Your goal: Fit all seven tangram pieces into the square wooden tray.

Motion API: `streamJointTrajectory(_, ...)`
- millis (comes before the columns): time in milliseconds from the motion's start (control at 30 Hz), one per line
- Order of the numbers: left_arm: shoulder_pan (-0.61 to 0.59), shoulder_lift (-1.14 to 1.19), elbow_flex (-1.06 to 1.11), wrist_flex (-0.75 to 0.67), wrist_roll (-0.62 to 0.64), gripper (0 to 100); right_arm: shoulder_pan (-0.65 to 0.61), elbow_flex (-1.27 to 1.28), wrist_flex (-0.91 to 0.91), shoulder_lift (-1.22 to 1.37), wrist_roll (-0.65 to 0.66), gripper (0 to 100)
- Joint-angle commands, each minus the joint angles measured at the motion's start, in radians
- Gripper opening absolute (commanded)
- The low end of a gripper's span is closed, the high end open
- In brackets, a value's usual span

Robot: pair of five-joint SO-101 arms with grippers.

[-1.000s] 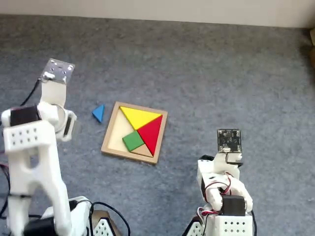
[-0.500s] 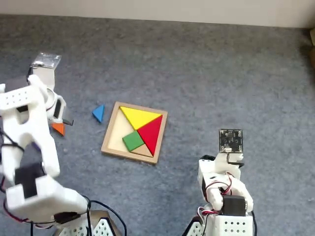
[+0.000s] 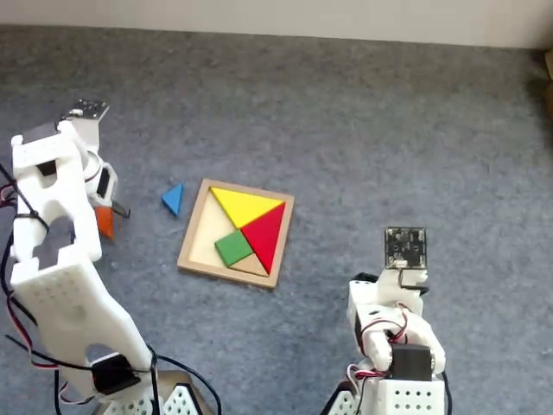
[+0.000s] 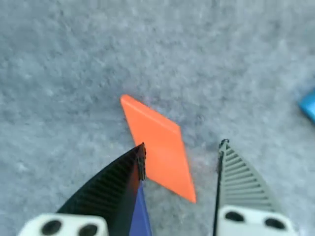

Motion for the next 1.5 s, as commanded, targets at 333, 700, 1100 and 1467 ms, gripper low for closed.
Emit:
streamJointTrajectory(333,-0.041,0.113,-0.216,0.115,-0.009,21,0.010,0.102,-0.008,0.001,0.003,1.9)
streamJointTrajectory(700,-0.038,0.160,-0.234,0.137,-0.009,8,0.010,0.102,-0.008,0.001,0.003,1.9)
streamJointTrajectory(1100,0.166,-0.045,-0.329,0.410,-0.003,0,0.012,0.102,-0.008,0.001,0.003,1.9)
streamJointTrajectory(1467,0.513,-0.249,-0.099,0.368,0.181,0,0.012,0.102,-0.008,0.001,0.003,1.9)
